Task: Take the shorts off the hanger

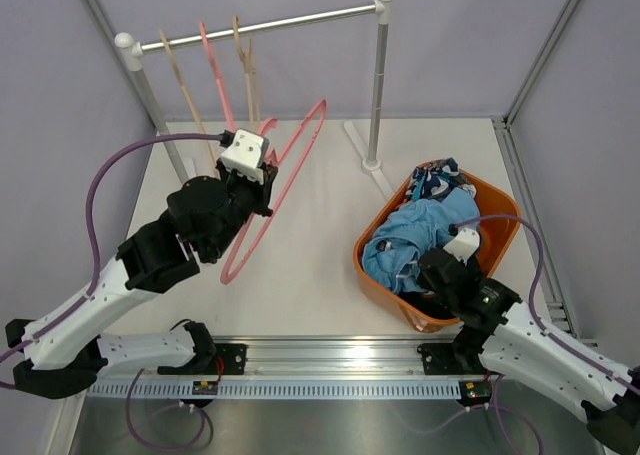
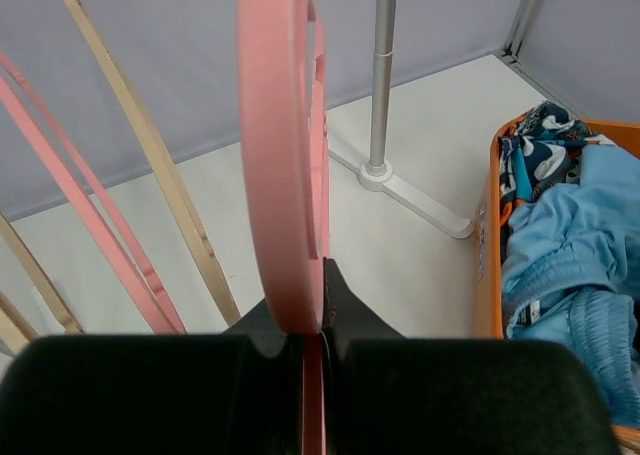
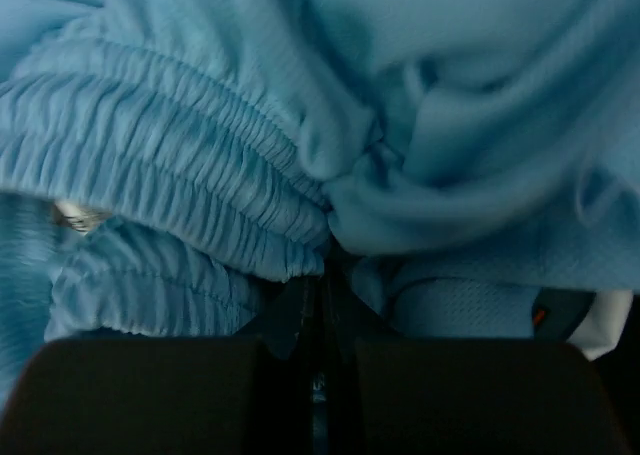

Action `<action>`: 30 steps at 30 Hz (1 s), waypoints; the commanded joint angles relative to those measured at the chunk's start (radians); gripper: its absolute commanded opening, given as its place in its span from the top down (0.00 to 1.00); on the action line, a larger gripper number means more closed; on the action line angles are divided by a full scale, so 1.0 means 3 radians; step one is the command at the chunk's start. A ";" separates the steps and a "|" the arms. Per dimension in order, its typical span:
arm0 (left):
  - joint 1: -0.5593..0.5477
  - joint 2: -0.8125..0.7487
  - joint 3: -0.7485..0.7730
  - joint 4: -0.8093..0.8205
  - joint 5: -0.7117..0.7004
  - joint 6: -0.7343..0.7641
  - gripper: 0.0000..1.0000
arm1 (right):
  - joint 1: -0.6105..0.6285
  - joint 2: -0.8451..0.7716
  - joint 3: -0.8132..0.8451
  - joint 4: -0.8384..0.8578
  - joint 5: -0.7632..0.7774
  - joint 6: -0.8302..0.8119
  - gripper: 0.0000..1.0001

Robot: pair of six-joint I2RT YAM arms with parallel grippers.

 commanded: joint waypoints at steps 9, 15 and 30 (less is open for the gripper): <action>0.0201 0.0458 0.0827 -0.0347 0.0392 -0.0126 1.00 | -0.0012 -0.0734 0.0334 -0.0382 -0.0169 0.0525 0.46; 0.0380 0.1011 0.1517 -0.0619 0.0418 -0.0422 1.00 | -0.0012 -0.0729 0.0805 -0.0540 -0.0092 0.0204 0.26; 0.1310 0.2616 0.3092 -0.0568 0.0771 -0.0781 1.00 | -0.0017 -0.0739 0.1572 -0.0556 -0.0210 -0.0211 0.23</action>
